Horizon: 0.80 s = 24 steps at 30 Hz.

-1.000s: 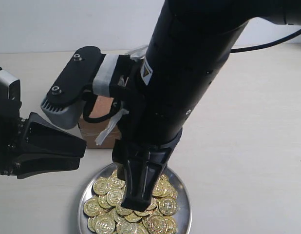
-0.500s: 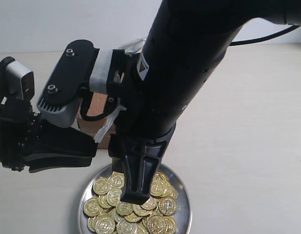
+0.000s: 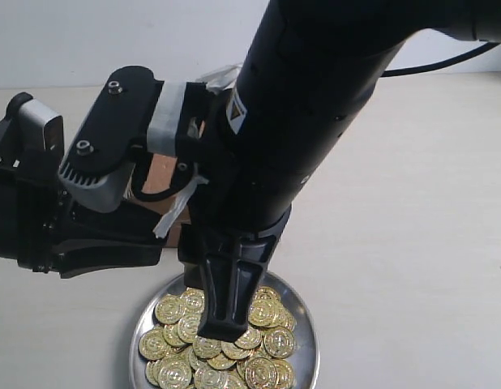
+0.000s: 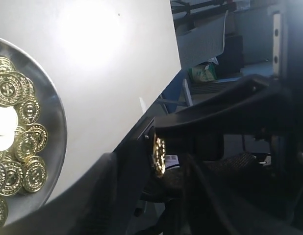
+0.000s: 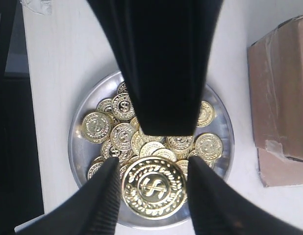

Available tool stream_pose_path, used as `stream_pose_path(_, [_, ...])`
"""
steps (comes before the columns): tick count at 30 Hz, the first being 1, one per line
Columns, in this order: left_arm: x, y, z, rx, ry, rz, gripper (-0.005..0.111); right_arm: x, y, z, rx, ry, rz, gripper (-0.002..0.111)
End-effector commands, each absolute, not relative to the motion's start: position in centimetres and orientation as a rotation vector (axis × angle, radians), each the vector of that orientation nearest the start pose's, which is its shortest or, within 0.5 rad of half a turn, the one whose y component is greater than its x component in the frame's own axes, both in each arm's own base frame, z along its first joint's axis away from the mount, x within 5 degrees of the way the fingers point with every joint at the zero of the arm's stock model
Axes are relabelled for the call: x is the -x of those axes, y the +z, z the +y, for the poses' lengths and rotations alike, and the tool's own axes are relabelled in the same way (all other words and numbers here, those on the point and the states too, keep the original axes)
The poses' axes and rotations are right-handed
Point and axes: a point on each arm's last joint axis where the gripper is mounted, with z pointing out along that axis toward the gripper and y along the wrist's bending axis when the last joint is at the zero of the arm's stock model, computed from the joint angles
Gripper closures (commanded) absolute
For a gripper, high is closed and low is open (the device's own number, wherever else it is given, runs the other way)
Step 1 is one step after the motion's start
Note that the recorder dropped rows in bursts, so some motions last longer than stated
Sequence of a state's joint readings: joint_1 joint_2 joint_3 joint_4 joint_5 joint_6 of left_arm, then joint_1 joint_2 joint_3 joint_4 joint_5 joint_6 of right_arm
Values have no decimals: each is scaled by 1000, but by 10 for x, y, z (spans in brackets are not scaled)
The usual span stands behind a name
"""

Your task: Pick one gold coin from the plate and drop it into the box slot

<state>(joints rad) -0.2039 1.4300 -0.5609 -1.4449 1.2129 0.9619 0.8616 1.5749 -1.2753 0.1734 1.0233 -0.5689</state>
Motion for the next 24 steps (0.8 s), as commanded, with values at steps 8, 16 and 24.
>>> stream_pose_path(8, [-185,222,-147,-451,-1800,2415,63,-198,290,251,1774,302,2165,76])
stream_pose_path(16, [-189,222,-149,-447,-1806,2412,63,-199,291,252,1769,302,2160,76])
stream_pose_path(24, [-189,222,-149,-444,-1807,2408,63,-199,291,252,1762,303,2153,76])
